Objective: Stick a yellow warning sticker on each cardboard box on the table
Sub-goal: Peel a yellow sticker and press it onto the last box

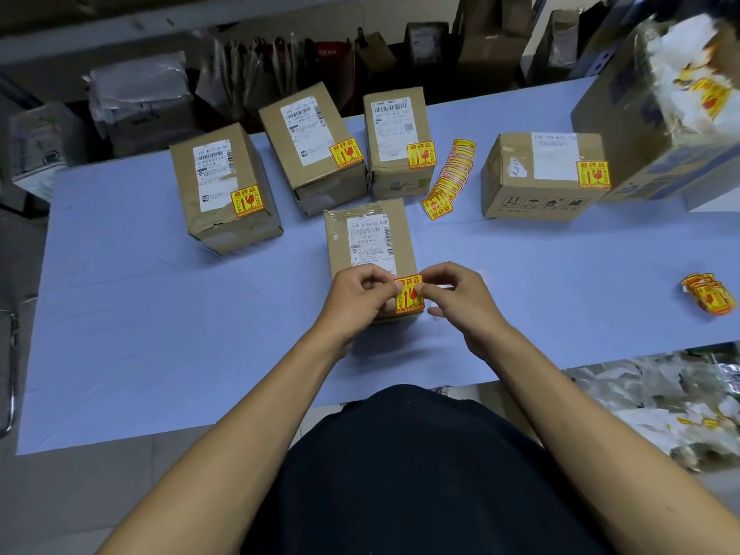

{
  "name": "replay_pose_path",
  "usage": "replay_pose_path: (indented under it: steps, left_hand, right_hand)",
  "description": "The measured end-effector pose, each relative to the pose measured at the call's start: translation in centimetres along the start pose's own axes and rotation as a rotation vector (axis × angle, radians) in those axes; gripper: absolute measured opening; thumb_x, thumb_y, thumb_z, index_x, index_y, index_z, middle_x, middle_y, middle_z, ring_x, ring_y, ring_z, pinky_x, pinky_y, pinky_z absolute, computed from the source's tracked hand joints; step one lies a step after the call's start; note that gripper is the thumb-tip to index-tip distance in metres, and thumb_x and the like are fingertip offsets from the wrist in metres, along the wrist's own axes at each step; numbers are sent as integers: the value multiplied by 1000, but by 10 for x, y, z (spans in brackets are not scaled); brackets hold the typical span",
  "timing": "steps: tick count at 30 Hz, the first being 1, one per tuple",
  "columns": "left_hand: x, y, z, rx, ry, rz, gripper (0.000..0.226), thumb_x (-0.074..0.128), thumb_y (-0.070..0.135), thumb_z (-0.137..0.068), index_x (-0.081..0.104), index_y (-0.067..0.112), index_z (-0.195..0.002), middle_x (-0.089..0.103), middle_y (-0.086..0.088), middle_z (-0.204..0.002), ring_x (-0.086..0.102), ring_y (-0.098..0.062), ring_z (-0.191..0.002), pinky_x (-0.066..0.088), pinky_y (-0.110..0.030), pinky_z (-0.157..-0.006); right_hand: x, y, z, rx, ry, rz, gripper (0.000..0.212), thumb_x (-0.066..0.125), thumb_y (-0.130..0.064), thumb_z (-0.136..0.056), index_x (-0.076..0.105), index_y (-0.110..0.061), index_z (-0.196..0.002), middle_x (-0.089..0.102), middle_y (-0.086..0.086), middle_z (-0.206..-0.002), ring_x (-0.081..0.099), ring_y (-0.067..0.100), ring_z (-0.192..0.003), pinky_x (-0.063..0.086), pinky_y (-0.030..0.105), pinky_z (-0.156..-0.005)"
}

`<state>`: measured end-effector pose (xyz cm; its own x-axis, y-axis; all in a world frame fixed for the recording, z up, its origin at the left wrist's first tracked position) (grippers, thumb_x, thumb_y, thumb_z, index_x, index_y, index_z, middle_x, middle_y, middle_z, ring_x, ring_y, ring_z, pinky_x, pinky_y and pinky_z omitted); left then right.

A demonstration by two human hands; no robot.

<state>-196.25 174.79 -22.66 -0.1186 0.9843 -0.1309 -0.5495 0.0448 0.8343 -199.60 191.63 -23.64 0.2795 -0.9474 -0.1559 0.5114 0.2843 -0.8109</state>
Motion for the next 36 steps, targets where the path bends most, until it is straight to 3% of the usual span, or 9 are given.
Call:
replay_pose_path:
  steps: [2,6,10,13,17,26,32,36]
  left_hand:
    - [-1,0,-1,-21,-9,33,9,70,7,-87,68,12,-80,62,0,-57,57,-11,-58,50,-24,-58]
    - [-2,-6,-3,-67,4,8,7,69,6,-88,68,10,-82,65,0,-59,57,-11,-53,51,-22,-54]
    - [-4,-11,-8,-27,79,-252,15,74,12,-84,68,20,-72,68,-3,-67,62,-17,-58,56,-30,-62]
    - [-1,-4,-11,69,101,-478,17,73,16,-82,68,25,-68,68,6,-64,64,-12,-64,52,-27,-63]
    - [2,2,-17,91,96,-577,12,71,17,-82,69,24,-72,70,3,-70,66,-13,-72,53,-29,-66]
    - [2,7,-24,109,106,-669,13,65,15,-79,68,23,-70,66,5,-66,64,-18,-74,45,-25,-61]
    - [5,9,-24,139,106,-712,14,62,14,-79,67,23,-70,70,1,-73,63,-19,-75,44,-25,-58]
    - [7,9,-25,140,105,-723,15,61,14,-80,66,23,-70,71,0,-76,62,-20,-76,41,-24,-56]
  right_hand:
    - [0,0,-1,13,-29,-37,6,67,-8,-90,66,-14,-89,68,0,-86,66,11,-77,53,17,-58]
    - [-1,6,-3,61,-51,-64,8,68,-6,-90,65,-11,-84,70,2,-80,68,10,-70,54,19,-58]
    - [1,15,-6,93,-34,-11,8,71,-8,-89,66,-11,-84,71,4,-81,69,15,-76,55,24,-62]
    - [1,19,-9,110,47,39,13,76,-10,-84,64,-15,-87,70,9,-83,66,19,-78,55,32,-70]
    - [0,18,-12,108,119,83,22,81,-14,-77,61,-17,-85,69,13,-84,62,21,-75,54,40,-75]
    - [0,5,-17,0,188,321,29,83,-16,-74,54,-18,-68,60,0,-63,56,20,-59,45,31,-57]
    - [2,-3,-18,-26,192,414,32,80,-11,-73,50,-15,-63,65,12,-68,68,34,-74,59,52,-68]
    - [2,-3,-18,-13,190,406,32,78,-10,-74,49,-14,-62,66,16,-71,67,35,-75,59,54,-69]
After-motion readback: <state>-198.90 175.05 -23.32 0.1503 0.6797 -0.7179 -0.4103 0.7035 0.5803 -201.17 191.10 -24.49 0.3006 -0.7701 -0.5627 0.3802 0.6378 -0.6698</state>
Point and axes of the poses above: each hand's wrist, its own z-axis away from the middle knuckle, its own x-axis out of the palm, y = z × x, the point moved 5 cm from there along -z, towards the middle knuckle
